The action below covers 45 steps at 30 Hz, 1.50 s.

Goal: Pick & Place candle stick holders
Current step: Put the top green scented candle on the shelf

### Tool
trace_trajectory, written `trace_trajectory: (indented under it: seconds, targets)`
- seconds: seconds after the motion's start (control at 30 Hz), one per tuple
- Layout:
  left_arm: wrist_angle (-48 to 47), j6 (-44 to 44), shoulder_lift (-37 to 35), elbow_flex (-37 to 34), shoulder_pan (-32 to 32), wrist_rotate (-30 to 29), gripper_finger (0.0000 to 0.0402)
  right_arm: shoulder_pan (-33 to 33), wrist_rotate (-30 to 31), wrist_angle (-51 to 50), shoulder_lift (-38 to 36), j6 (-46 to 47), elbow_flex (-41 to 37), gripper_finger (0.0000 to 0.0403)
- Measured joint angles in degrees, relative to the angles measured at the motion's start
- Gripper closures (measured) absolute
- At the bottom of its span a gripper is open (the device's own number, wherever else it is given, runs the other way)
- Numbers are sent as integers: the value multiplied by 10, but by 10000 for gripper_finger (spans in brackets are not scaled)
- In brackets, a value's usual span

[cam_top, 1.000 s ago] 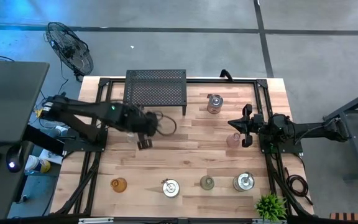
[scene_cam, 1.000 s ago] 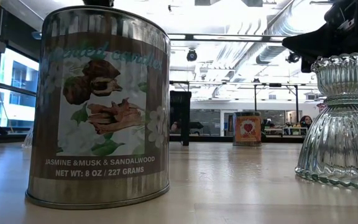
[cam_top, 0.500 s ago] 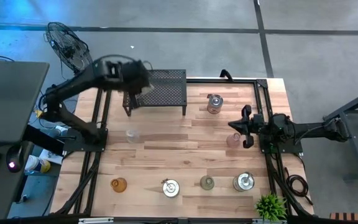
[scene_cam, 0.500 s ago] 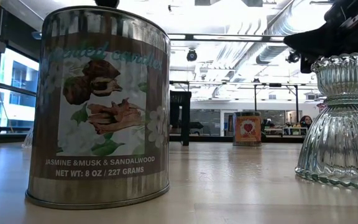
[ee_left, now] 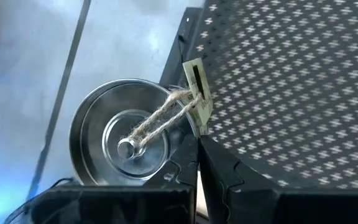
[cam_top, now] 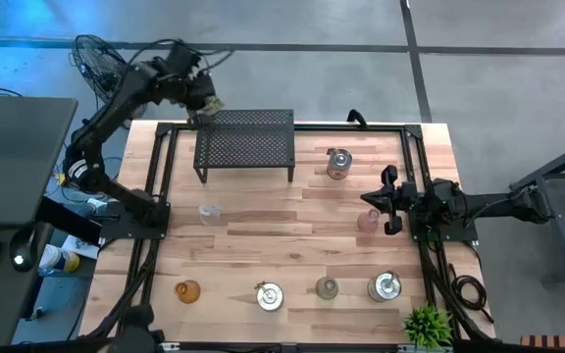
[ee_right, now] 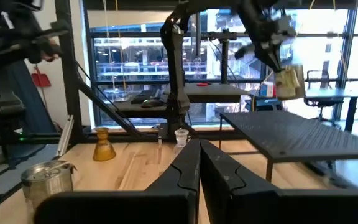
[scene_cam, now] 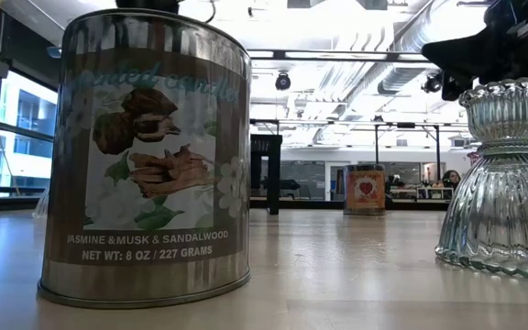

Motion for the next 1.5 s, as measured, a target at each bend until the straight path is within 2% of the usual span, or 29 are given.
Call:
trace_trajectory:
  seconds: [0.2,0.47,1.5]
  targets:
    - [7,34,14,-15,44,60,401,0,4,28,0,-53,0,402]
    - [-4,37,41,-17,47,51,401,0,7,57,0,-93,0,402]
    - [-4,37,44,-19,47,63,401,0,6,59,0,-92,0,402]
